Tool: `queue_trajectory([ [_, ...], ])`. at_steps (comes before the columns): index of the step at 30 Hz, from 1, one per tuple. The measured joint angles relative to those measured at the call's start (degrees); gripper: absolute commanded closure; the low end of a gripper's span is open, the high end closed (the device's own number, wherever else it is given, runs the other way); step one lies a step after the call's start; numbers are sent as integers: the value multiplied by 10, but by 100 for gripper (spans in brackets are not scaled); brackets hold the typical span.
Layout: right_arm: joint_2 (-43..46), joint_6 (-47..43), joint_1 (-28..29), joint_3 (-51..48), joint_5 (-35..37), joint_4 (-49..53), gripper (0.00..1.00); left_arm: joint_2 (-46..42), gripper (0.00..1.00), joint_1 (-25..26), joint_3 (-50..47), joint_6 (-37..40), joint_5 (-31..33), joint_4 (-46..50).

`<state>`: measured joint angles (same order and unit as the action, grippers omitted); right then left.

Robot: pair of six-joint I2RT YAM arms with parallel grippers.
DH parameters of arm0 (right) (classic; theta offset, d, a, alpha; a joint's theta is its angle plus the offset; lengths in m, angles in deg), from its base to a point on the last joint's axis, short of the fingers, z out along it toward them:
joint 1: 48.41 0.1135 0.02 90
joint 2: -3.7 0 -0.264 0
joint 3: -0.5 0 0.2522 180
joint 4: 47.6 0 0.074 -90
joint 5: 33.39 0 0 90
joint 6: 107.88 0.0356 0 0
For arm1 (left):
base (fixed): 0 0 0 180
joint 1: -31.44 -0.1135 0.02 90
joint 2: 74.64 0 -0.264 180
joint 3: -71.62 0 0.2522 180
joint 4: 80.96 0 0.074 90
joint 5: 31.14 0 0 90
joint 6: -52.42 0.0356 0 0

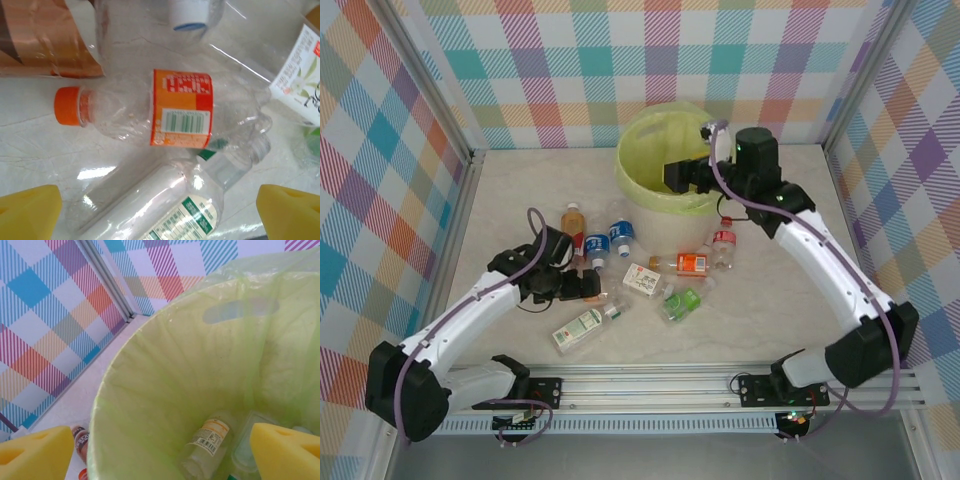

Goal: Put the plastic bottles in the bin

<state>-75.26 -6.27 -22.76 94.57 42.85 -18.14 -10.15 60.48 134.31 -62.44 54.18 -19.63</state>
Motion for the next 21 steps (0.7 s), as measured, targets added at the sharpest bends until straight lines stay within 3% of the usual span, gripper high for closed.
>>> queue_trajectory([
  [8,76,10,0,-99,53,-80,0,19,0,114,-13,11,50,24],
  [21,115,21,0,-160,104,-145,0,47,0,201,-77,32,80,-28],
])
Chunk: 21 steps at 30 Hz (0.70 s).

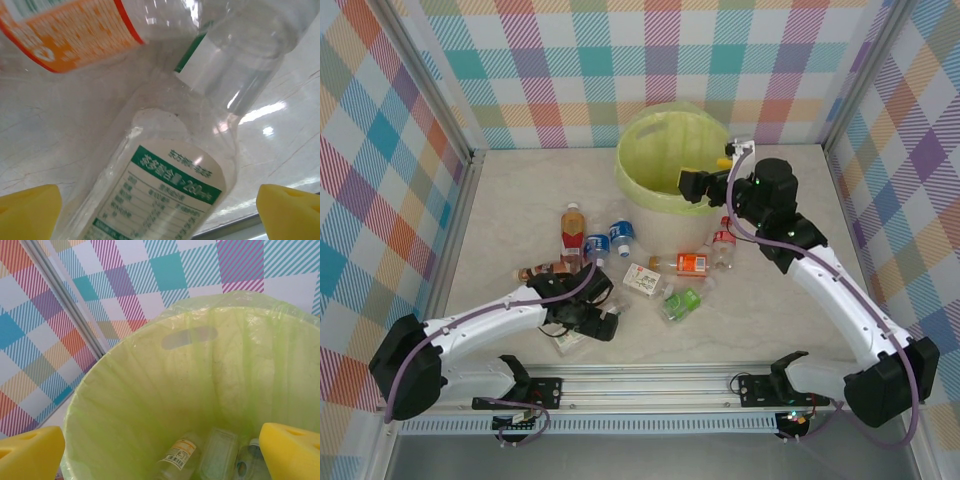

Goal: Put the plastic bottles in the bin

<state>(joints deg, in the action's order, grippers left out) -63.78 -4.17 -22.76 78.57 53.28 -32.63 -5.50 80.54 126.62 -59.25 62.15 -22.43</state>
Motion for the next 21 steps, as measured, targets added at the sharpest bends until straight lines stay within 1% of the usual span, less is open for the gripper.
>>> queue_trajectory([
  [3,25,7,0,-17,10,-4,0,13,0,2,-2,-2,16,-9],
  [6,68,21,0,-47,40,-3,0,24,5,2,-2,-9,22,-29],
  [8,96,33,0,-70,63,-2,0,37,9,2,-2,-13,24,-42],
  [11,124,50,0,-101,93,6,0,63,14,3,-2,-16,23,-53],
  [21,152,94,0,-186,179,38,0,73,35,15,-14,-13,19,-109],
])
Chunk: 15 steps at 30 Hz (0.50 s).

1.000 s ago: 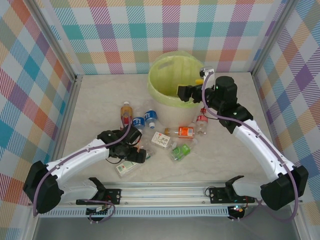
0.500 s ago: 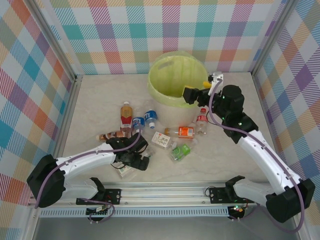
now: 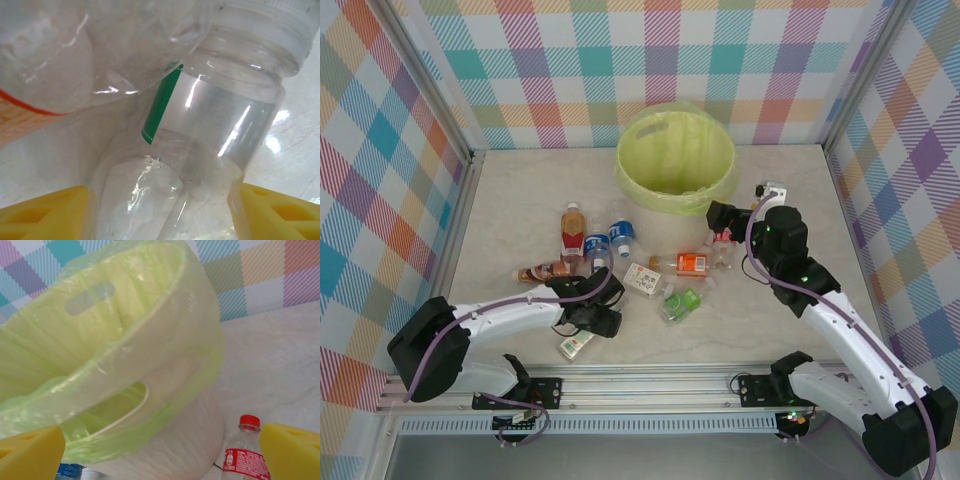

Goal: Put the plastic bottles in the bin

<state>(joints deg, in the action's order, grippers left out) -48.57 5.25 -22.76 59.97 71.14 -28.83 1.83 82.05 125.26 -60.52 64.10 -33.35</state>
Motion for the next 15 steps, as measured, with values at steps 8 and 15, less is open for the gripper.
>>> queue_trajectory([
  [8,-1,7,0,-6,28,2,0,-20,45,0,-15,1,-1,-25],
  [15,-6,4,0,-7,30,-9,0,-106,51,0,-30,1,-26,-47],
])
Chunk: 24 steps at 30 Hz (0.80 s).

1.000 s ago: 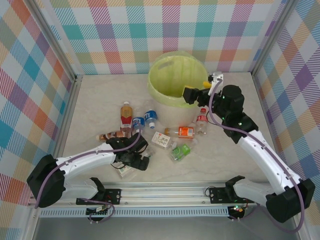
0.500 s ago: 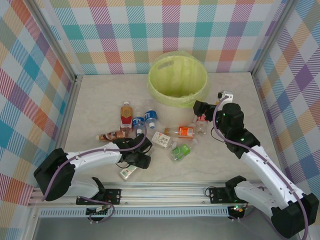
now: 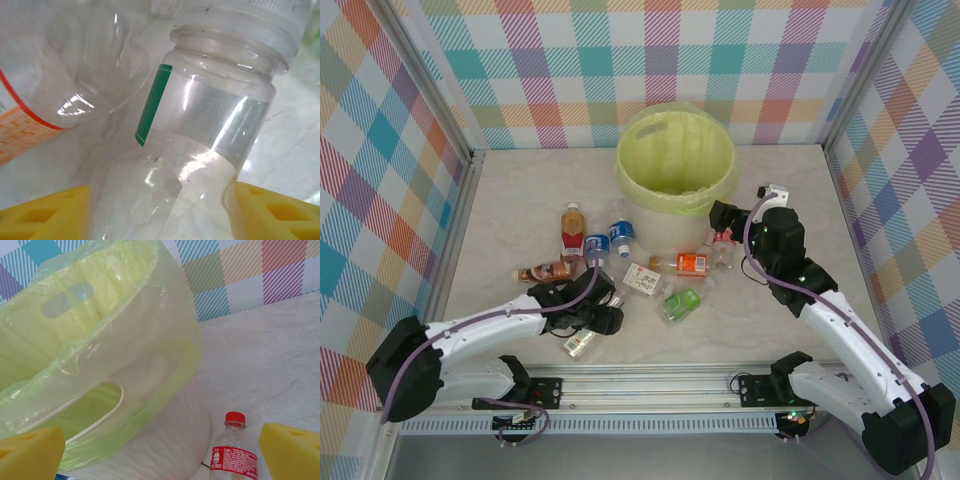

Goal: Put the plastic bottles in the bin

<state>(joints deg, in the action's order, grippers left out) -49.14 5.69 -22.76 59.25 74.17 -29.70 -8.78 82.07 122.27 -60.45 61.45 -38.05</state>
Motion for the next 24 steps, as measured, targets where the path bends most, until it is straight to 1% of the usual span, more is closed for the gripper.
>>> queue_trajectory([
  [7,0,-2,0,-10,-2,-23,0,-64,52,-2,7,0,-16,-20],
  [12,1,-5,0,-18,-10,-33,0,-99,52,-35,52,-20,-8,-20],
  [15,1,-7,0,-21,-11,-44,0,-131,53,-60,89,-37,25,-39],
  [18,1,-6,0,-27,-11,-66,0,-165,55,-71,106,-50,76,-84],
  [22,0,-9,0,-38,-16,-93,0,-179,56,-78,102,-77,149,-175],
  [24,0,-16,0,-37,-22,-98,0,-171,58,-83,97,-85,169,-235],
])
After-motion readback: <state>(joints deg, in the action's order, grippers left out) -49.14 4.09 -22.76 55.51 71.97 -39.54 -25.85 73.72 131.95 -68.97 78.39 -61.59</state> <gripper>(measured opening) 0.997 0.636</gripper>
